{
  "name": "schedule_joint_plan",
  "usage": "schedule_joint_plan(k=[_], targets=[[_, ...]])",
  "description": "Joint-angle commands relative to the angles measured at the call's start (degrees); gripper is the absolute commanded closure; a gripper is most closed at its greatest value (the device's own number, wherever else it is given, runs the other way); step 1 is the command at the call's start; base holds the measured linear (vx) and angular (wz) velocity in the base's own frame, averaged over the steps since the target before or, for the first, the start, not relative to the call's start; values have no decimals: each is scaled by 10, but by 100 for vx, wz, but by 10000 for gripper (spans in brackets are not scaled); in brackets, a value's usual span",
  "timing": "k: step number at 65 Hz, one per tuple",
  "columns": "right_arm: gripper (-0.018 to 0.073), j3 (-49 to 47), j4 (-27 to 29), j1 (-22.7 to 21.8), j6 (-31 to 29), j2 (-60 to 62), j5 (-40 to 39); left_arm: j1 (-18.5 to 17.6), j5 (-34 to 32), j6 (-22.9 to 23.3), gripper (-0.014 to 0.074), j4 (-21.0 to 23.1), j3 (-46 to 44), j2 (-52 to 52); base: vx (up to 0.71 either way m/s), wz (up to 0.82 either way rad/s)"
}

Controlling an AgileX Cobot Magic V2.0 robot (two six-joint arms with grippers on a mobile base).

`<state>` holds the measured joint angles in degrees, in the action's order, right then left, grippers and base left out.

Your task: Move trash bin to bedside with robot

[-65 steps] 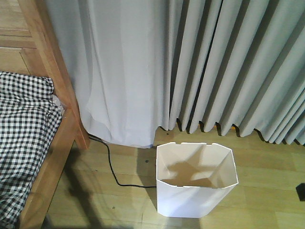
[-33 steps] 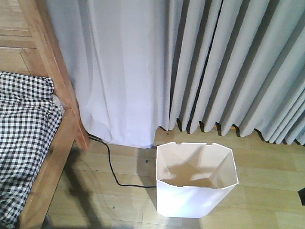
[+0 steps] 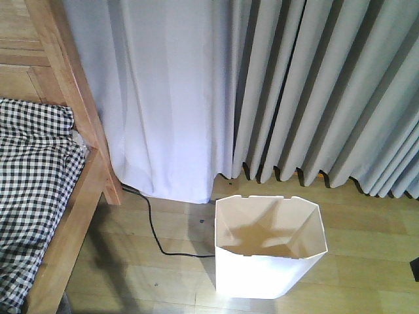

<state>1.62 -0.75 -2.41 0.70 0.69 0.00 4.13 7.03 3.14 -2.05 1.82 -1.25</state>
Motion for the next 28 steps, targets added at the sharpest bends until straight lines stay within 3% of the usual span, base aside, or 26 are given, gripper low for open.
schedule_joint_plan(k=[1,28], targets=[[568,12,-5,-2,-1,6,-40,-2,-41,3,603,1,-14,-3,0,0],[568,12,-5,-2,-1,6,-40,-2,-41,3,603,1,-14,-3,0,0]])
